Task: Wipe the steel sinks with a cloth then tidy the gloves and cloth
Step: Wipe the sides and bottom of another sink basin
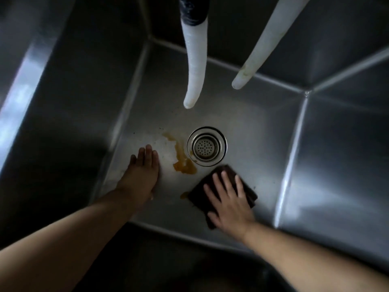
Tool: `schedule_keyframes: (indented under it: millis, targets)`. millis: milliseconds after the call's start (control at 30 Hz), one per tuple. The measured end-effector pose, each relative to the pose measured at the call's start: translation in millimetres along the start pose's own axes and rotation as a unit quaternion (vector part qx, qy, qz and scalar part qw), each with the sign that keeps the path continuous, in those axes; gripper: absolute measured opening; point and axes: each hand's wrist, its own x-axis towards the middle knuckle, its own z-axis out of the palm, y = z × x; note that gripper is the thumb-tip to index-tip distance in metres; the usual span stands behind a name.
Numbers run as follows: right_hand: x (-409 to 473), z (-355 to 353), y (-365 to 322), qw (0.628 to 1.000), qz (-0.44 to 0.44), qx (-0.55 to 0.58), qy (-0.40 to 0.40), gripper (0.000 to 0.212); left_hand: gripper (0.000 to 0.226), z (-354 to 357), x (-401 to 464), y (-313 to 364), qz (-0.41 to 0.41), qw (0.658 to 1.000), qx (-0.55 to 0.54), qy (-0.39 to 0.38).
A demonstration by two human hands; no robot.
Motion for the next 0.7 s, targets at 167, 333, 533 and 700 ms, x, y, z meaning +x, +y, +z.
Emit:
schedule_keyframes:
  millis: [167, 333, 533, 700]
  targets:
    - [-11.7, 0.1, -24.9, 0.995, -0.092, -0.021, -0.04, 0.076, 0.121, 1.8, -1.2, -5.0, 0.004, 1.0, -0.015, 0.009]
    - [30.3, -17.4, -46.3, 0.996, -0.079, -0.022, -0.041, 0.07, 0.089, -7.6, -11.8, -11.9, 0.016, 0.999, -0.023, 0.031]
    - [112.1, -39.5, -44.8, 0.997, -0.07, -0.019, -0.015, 0.068, 0.052, -49.6, -29.4, -40.6, -0.021, 0.996, -0.054, 0.06]
    - [186.0, -68.8, -8.4, 0.999, -0.015, -0.004, 0.043, 0.064, 0.037, -56.2, -65.2, -62.1, -0.005, 0.984, -0.114, 0.135]
